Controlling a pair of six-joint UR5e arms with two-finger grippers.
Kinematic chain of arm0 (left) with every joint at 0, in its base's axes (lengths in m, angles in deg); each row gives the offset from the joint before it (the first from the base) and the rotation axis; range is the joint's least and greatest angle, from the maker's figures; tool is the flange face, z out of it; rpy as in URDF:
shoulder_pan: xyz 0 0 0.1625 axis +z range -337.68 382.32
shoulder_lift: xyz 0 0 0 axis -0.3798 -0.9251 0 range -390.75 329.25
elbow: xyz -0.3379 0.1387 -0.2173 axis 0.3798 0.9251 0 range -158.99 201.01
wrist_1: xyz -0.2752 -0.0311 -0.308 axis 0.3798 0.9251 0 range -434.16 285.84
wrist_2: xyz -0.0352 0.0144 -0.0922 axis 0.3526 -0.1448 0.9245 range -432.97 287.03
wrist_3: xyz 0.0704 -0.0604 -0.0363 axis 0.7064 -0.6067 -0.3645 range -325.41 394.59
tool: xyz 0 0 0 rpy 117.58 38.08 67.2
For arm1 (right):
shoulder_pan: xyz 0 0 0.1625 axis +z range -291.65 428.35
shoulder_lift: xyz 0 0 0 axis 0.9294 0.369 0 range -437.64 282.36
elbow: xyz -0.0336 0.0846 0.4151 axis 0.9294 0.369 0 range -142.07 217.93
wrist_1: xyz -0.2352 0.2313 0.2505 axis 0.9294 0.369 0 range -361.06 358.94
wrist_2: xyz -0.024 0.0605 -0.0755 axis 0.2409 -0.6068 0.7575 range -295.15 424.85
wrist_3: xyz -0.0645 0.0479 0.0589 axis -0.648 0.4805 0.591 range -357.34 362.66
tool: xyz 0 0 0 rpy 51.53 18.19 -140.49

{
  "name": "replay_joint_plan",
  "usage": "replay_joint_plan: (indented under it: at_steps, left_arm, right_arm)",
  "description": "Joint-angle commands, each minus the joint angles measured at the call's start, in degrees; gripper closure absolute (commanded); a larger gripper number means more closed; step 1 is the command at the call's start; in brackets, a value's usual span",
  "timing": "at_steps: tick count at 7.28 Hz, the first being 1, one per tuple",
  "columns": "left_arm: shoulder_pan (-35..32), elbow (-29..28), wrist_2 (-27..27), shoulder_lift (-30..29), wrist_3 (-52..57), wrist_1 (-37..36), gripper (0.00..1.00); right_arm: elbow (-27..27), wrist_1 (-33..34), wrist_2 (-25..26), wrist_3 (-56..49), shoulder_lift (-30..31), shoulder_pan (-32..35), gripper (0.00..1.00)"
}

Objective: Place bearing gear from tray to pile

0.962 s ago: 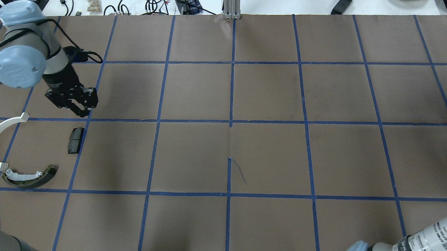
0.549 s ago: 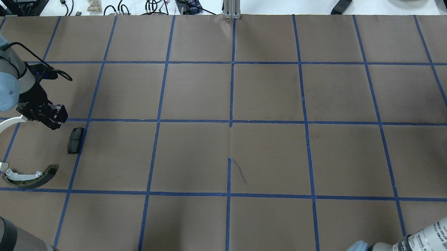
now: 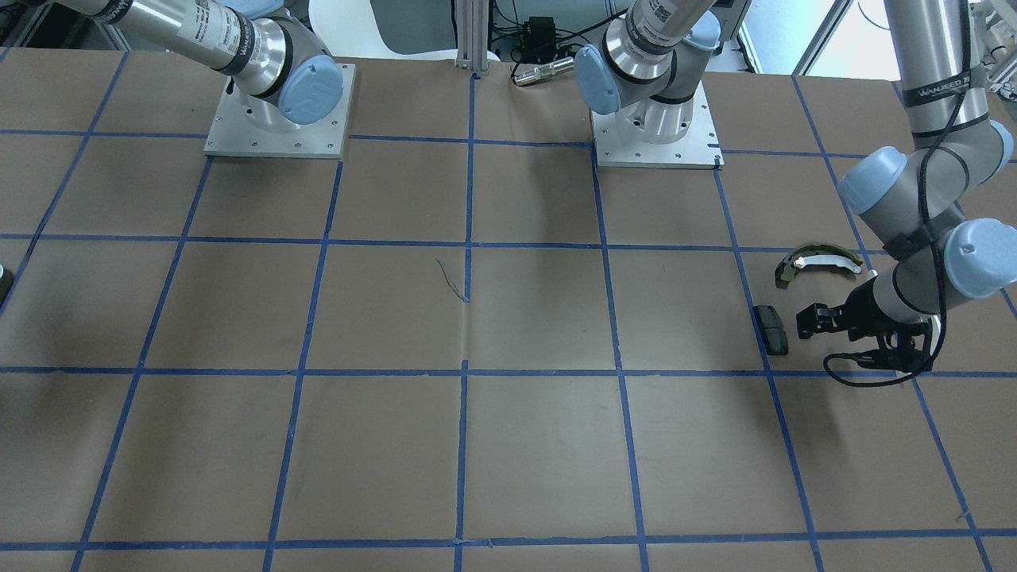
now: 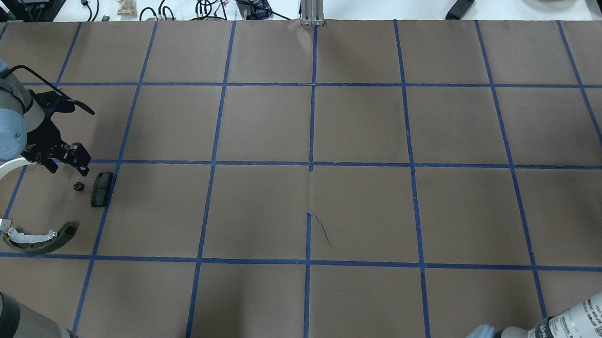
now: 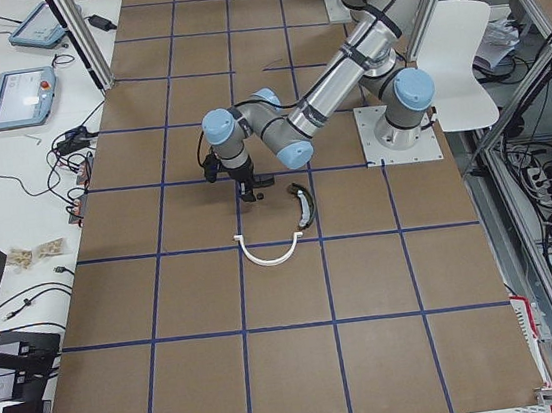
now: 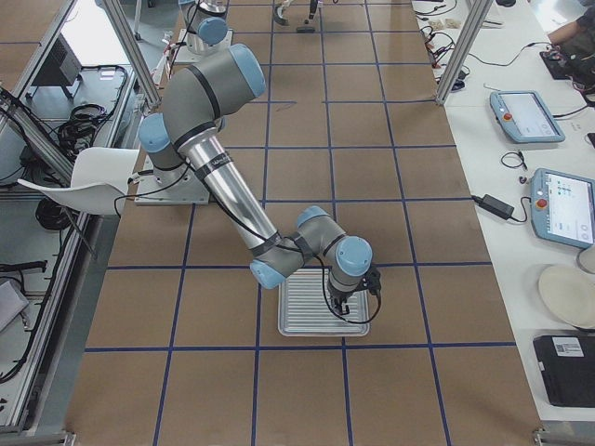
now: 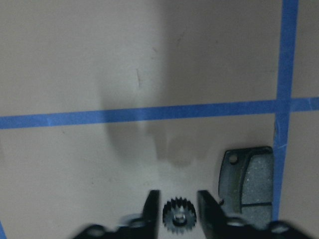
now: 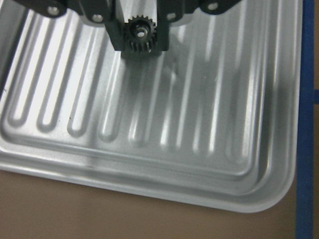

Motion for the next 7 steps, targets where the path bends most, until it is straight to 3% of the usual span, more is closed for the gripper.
replay_joint_plan:
  at_steps: [1,3,5,6,7]
  left_arm:
    - [-1.8,-3.2,0.6,4.0,-3.4,7.9,0.00]
    - [-9.1,-11.1,1.7,8.5,-16.3,24.4,0.00]
    - [-17.6,-13.5,4.4,11.9,-29.7,27.4,0.00]
    - [-23.0,-13.9,4.6,13.9,-36.1,27.3,0.00]
    - [-27.9,-14.2,4.4,15.7,-40.1,26.8,0.00]
  right_arm:
    - [-0.1,-5.3,0.6,0.5,2.9,1.3,1.00]
    - [-0.7,-15.3,0.9,7.8,9.8,7.5,1.00]
    - [-0.9,-20.1,1.2,12.4,13.4,18.4,1.00]
    - [-1.3,-23.9,-0.3,22.0,14.8,24.0,1.00]
    - [-1.9,-25.7,-6.3,32.4,16.6,29.7,1.00]
